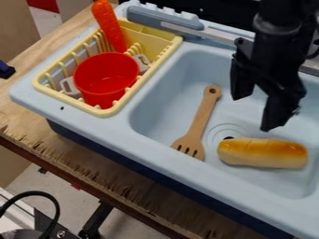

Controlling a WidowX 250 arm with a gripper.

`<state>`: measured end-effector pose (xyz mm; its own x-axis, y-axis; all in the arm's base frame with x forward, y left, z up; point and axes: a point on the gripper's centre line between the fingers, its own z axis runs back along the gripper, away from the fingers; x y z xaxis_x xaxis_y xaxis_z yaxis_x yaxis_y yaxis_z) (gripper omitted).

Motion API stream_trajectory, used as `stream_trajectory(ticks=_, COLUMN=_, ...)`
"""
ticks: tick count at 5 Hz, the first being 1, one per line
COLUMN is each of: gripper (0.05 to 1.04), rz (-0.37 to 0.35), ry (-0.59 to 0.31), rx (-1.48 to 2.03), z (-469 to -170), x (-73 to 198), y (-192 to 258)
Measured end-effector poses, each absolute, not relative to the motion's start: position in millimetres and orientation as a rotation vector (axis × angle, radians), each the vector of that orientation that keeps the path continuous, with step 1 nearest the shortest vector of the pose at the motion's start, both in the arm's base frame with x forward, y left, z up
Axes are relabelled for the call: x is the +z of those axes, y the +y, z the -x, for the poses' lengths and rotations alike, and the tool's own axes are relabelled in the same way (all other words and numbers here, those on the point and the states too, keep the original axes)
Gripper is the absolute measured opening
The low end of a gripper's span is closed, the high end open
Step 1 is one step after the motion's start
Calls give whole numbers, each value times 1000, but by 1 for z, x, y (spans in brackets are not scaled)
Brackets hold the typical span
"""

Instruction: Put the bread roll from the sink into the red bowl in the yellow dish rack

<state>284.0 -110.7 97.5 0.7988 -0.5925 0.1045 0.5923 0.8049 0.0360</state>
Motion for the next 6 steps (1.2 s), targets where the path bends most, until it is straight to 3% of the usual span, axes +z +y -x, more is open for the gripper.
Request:
stream_trajectory(ticks=2, gripper=997, rz=-24, ry=-154, rx=-928, z=-267, x=74, y=-126)
stream_trajectory(ticks=6, gripper=966, rz=-62, ry=-153, rx=-974, z=-267, x=46, y=-131)
